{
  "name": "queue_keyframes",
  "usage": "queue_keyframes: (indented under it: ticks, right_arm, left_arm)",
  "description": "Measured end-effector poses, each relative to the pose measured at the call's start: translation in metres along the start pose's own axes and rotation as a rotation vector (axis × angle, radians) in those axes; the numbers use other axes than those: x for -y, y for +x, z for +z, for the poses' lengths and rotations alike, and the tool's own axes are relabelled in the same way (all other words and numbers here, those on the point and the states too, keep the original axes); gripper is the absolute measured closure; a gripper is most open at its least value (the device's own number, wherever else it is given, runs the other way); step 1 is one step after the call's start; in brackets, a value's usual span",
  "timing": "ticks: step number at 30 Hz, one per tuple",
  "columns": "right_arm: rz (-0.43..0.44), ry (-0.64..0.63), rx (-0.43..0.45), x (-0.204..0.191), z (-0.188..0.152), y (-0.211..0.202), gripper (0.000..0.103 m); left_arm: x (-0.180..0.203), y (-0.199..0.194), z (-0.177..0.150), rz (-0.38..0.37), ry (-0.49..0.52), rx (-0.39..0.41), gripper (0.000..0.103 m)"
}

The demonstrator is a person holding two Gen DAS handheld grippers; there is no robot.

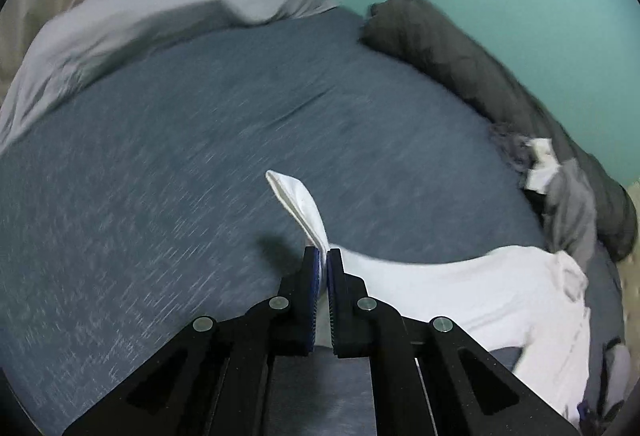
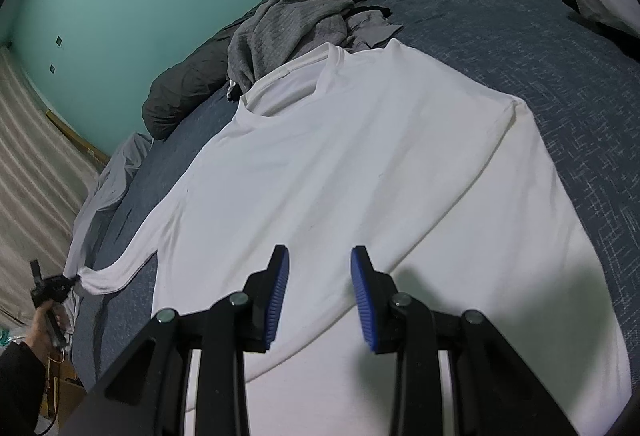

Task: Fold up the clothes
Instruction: 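Fold the held sleeve across the shirt body with the left tool and open it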

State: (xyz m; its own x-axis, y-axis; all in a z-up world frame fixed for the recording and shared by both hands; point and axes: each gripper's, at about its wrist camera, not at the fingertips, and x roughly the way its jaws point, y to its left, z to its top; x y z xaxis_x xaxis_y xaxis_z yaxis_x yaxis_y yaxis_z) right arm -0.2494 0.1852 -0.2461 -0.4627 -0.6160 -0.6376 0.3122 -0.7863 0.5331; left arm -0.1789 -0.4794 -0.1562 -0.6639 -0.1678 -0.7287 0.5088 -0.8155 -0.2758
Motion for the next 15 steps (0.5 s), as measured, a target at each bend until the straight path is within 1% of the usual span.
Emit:
queue_keyframes:
  ticks: [5, 8, 13, 15]
  right_arm:
    - [-0.008, 0.016, -0.003, 0.008, 0.001, -0.002, 0.071]
    - [-0.013, 0.032, 0.0, 0.013, 0.0, -0.007, 0.071]
    - [-0.017, 0.043, 0.014, 0.018, 0.001, -0.017, 0.071]
    - [-0.021, 0.045, 0.019, 0.019, 0.001, -0.021, 0.071]
  left_arm:
    - [0.054, -0.03, 0.03, -0.087, 0.068, 0.047, 0.099]
    - [0.086, -0.047, 0.041, -0.137, 0.111, 0.062, 0.099]
    - [0.155, -0.077, 0.041, -0.238, 0.177, 0.066, 0.099]
    - [0.188, -0.09, 0.034, -0.282, 0.217, 0.063, 0.099]
